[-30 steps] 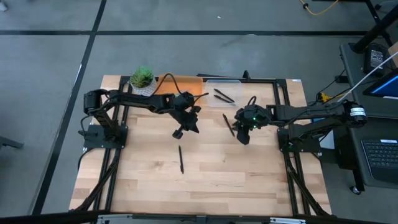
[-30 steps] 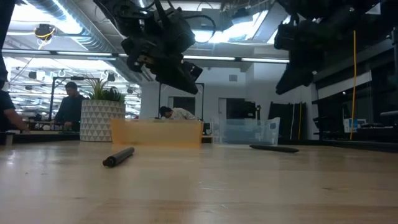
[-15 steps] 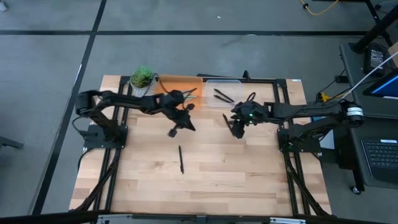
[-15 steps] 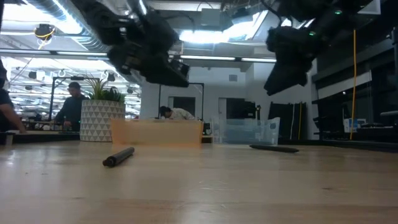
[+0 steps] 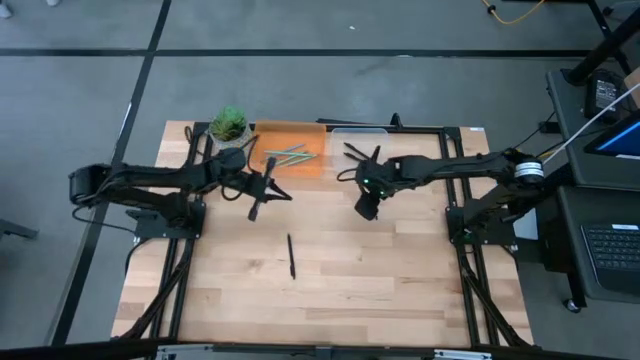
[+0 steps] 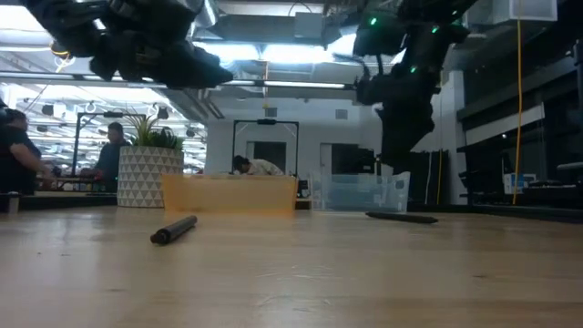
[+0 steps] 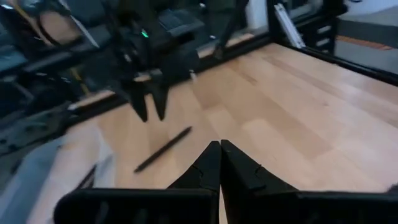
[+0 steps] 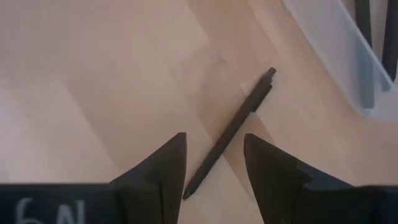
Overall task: Sort pens & pencils
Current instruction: Put the black pen into the transparent bin
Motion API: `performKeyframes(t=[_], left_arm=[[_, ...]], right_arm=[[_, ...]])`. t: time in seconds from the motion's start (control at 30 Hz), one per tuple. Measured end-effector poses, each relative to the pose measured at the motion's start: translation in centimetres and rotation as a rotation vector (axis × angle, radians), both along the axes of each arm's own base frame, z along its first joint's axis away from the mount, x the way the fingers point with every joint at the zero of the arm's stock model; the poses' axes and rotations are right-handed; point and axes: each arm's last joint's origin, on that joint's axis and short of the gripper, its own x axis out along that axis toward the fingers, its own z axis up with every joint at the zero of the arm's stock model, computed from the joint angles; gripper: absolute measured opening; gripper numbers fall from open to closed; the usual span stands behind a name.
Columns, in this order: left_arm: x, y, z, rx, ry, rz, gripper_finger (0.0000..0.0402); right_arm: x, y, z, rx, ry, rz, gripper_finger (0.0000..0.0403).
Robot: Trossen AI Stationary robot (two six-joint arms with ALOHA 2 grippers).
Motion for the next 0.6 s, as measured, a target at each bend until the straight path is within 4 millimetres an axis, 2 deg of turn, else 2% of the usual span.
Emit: performKeyframes(t=[0.2,0.6], left_arm=[[-1.4,-0.3,-0.6,0.01,-0.009,0.05,0.0],[-1.4,-0.3,-0.6,0.016,-0.011,0.061,0.0]], right_arm=[[0.6,-1.0,-2.2,0.057,0.087,-0.079,0.0162],[0.9,-1.3,-4.3,0.083,0.163,-0.102,0.0162]])
